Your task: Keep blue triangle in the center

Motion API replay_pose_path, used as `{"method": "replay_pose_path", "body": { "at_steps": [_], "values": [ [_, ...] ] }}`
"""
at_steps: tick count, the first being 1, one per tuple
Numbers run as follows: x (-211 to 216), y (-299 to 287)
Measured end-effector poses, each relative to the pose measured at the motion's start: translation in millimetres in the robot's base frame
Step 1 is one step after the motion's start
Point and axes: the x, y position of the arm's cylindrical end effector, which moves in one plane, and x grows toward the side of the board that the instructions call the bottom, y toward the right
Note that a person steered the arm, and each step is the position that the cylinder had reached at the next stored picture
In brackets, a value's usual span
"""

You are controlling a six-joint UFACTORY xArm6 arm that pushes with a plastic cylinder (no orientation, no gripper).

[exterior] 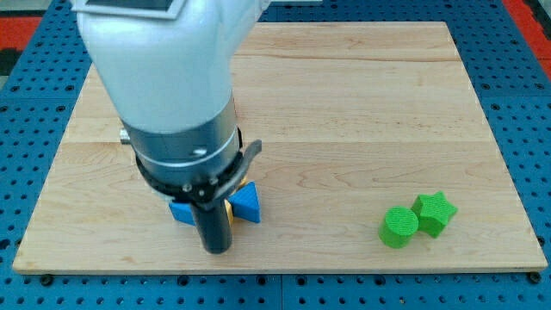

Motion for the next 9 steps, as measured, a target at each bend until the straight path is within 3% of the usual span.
{"method": "replay_pose_path", "body": {
  "at_steps": [2,5,9],
  "values": [
    [-17,4],
    [-57,89],
    [-245,54]
  ]
}}
